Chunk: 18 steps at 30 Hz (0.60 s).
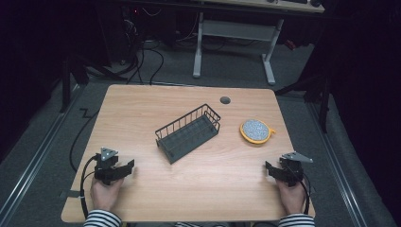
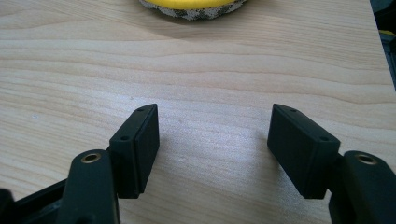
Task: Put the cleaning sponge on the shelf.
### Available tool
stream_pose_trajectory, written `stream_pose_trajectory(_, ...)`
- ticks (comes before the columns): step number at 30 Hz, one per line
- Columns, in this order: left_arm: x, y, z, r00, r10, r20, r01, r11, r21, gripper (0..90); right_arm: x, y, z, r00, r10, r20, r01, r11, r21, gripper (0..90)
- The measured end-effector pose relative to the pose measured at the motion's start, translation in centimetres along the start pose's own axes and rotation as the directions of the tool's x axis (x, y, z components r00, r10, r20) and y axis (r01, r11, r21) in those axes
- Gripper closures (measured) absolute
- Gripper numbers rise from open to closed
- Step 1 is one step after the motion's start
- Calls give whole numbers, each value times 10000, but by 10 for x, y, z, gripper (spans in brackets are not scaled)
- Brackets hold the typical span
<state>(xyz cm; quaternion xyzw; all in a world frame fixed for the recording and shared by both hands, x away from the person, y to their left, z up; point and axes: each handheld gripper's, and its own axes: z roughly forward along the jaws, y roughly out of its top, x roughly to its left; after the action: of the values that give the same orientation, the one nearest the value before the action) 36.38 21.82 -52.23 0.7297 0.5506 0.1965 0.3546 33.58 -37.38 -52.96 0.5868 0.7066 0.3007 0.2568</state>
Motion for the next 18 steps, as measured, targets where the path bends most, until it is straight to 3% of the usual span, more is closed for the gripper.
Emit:
stream_pose_trajectory(14, -15, 31, -4, 9973, 322, 658, -324, 9995, 13, 350, 0, 0, 0, 10000, -16, -13, 16, 10000, 3, 341)
stream_pose_trajectory(18, -19, 42, -6, 9953, 206, 945, -197, 9998, -105, 372, 0, 0, 0, 10000, -19, -21, 19, 10000, 3, 341)
